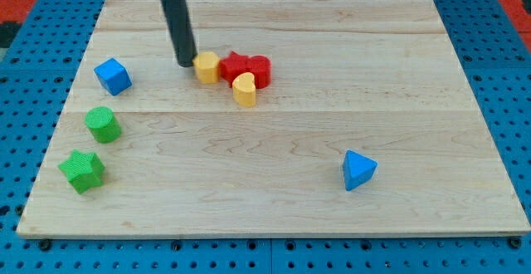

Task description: Move the blue cube above the green blocks

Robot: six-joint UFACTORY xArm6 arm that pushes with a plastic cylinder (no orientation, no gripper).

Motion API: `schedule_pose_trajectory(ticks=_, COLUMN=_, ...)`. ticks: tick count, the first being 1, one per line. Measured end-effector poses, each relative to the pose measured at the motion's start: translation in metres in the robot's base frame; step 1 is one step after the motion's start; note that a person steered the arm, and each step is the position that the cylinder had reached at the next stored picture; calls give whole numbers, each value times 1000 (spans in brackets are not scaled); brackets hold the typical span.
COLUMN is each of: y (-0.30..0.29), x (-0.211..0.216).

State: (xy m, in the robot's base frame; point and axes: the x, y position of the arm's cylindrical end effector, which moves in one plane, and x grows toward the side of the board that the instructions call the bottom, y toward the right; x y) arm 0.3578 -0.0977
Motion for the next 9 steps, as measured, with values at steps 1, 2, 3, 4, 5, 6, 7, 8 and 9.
schedule_pose_trajectory(ticks=1, y=27, x=11)
schedule_pose_trajectory(ticks=2, y=-13, x=21)
schedule_pose_trajectory(ticks=3, y=-45, x=-35)
schedule_pose_trajectory(ticks=4, y=-105, x=-40)
schedule_pose_trajectory(ticks=5, y=-106, x=6)
schedule_pose_trajectory(ticks=6, y=-106, x=30)
schedule_pose_trajectory(ticks=7, y=-107, x=60)
schedule_pose_trajectory(ticks=8, y=-102, x=14)
schedule_pose_trajectory(ticks=9, y=-163, x=8)
